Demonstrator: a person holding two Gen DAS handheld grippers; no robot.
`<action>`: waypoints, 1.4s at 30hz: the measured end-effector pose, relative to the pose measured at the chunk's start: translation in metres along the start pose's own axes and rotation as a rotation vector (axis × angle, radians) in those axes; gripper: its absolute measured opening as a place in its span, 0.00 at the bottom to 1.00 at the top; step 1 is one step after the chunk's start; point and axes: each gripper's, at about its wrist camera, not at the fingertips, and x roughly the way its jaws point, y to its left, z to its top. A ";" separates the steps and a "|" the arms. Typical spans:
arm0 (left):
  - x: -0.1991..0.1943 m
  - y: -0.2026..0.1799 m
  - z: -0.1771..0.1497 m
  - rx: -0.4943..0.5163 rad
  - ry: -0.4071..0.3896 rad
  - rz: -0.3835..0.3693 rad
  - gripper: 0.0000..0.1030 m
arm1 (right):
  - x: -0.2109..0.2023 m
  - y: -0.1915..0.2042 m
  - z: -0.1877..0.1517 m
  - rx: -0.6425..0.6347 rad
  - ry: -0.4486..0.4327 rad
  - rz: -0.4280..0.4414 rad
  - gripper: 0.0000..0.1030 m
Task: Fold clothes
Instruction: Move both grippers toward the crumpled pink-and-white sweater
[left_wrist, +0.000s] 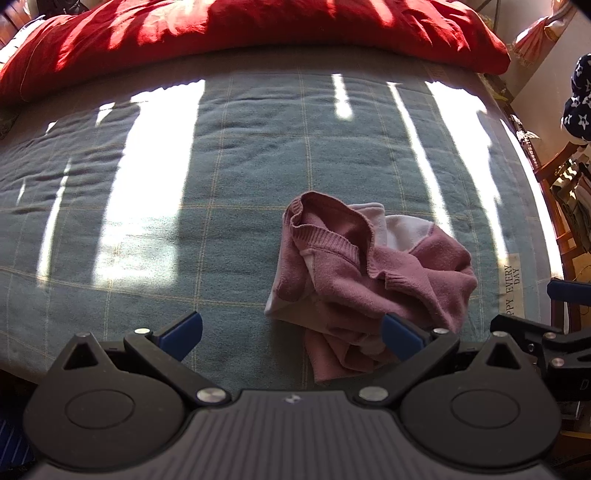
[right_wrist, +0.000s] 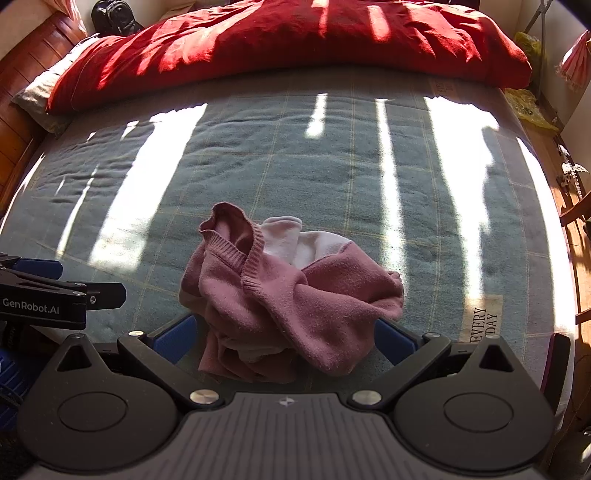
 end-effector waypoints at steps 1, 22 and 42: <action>0.000 0.000 0.000 -0.002 0.003 -0.004 1.00 | 0.000 0.000 -0.001 0.000 0.000 -0.001 1.00; 0.001 -0.005 -0.001 -0.007 -0.006 -0.009 1.00 | -0.003 -0.002 -0.002 0.011 -0.019 -0.005 1.00; 0.022 0.020 0.009 0.117 0.001 -0.081 1.00 | 0.009 0.013 -0.016 0.078 -0.064 -0.042 1.00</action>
